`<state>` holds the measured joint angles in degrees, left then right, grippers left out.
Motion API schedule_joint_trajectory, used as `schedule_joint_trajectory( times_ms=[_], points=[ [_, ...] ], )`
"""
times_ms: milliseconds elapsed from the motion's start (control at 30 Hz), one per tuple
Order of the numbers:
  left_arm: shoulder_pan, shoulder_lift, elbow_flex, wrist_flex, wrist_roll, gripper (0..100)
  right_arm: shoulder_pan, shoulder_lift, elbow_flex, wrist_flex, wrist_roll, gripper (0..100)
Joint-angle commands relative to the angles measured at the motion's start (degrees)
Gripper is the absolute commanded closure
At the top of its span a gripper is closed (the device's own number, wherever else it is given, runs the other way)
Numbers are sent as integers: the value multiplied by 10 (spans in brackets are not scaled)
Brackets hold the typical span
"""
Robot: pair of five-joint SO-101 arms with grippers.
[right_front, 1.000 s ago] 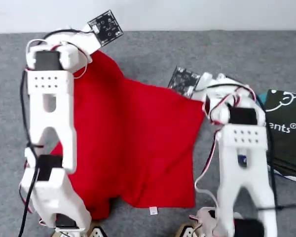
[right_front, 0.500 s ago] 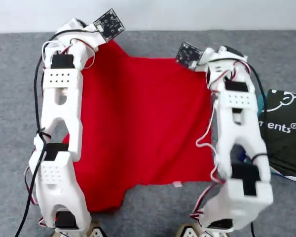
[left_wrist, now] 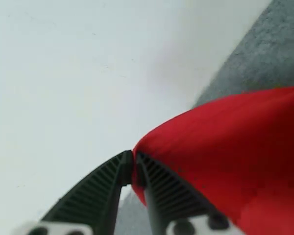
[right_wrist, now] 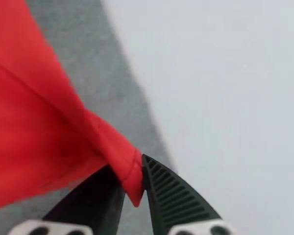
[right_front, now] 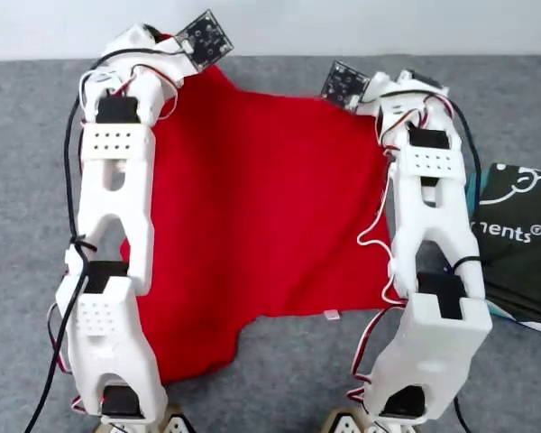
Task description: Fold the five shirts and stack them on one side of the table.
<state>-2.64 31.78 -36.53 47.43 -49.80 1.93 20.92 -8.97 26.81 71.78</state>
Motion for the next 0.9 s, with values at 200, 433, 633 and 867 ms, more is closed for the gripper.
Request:
schedule_joint_trajectory(
  times_ms=[200, 433, 633, 867],
  points=[
    [19, -91, -95, 413, 5, 994, -6, -48, -46, 265, 5, 989],
    [19, -177, -48, 532, 14, 994, -8, -86, -46, 421, 4, 989],
    [33, -347, 166, 533, 13, 994, -7, -123, -46, 543, 4, 989],
    [15, -524, 415, 532, 13, 994, -6, -157, -43, 696, 2, 989]
  ],
)
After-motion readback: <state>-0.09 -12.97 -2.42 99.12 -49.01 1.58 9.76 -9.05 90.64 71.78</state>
